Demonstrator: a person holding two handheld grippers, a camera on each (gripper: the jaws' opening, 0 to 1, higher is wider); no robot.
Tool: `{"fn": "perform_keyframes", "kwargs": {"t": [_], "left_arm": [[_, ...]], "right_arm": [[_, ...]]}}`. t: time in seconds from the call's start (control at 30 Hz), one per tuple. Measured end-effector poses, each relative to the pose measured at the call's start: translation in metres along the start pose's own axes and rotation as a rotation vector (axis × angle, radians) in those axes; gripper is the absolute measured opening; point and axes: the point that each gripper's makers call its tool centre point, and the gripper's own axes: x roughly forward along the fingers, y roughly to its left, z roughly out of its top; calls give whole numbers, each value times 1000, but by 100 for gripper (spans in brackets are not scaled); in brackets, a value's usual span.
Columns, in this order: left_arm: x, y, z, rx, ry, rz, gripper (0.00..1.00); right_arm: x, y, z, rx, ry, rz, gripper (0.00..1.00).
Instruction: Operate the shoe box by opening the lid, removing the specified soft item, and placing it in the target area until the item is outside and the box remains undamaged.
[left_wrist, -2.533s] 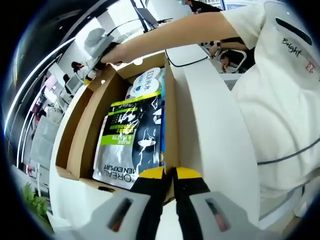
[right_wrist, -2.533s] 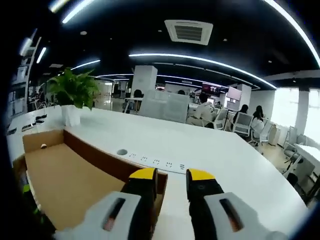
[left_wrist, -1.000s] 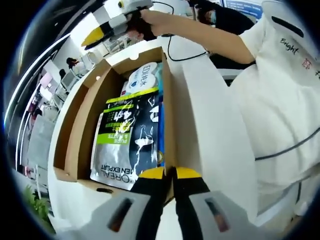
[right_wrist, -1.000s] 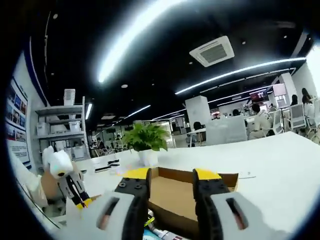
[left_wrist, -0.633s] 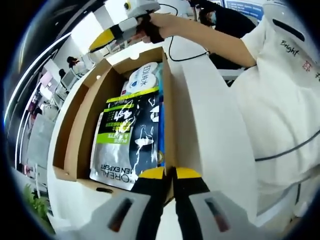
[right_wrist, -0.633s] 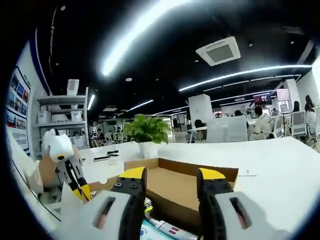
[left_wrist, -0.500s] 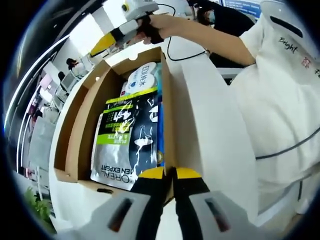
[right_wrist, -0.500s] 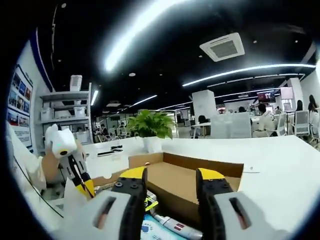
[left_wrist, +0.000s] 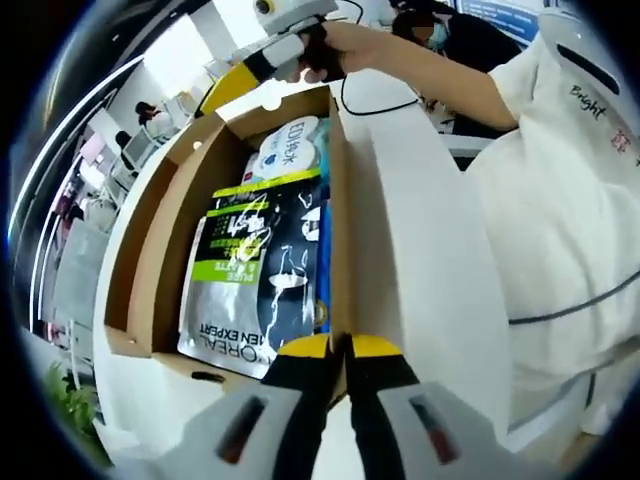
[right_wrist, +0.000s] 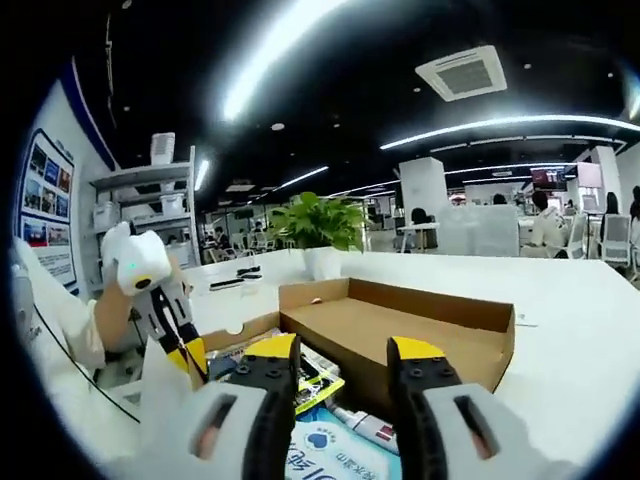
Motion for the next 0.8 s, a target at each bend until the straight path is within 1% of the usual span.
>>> {"fn": "perform_keyframes", "kwargs": {"t": [0.07,0.13,0.17,0.23,0.27,0.33,0.43,0.5,0.57,0.67,0.7,0.73,0.8], "left_arm": [[0,0,0,-3,-2,6,5],[0,0,0,3,-4,8,5],[0,0,0,4,-5,8,5],[0,0,0,21,-5,9,5],[0,0,0,22,-4,9,5],[0,0,0,14,-2,10,5],[0,0,0,-15,-6,11,5],[0,0,0,-15,-6,11,5],[0,0,0,-11,-5,11,5],[0,0,0,-4,-3,8,5],[0,0,0,-1,-3,7,5],[0,0,0,-3,-2,6,5],[0,-1,0,-7,-2,4,4]], "right_arm": [[2,1,-2,-9,7,-1,38],[2,3,-2,-16,11,4,35],[1,8,-3,-13,14,16,35],[1,11,-1,-7,6,18,37],[2,12,-1,-3,13,22,37],[2,17,-6,11,46,37,37],[2,15,-8,8,51,29,38],[2,15,-10,20,46,38,38],[1,18,-10,29,55,89,37],[0,18,-3,36,56,141,36],[-1,20,2,63,41,171,36],[0,20,5,87,39,182,36],[-1,21,4,122,62,223,34]]}}
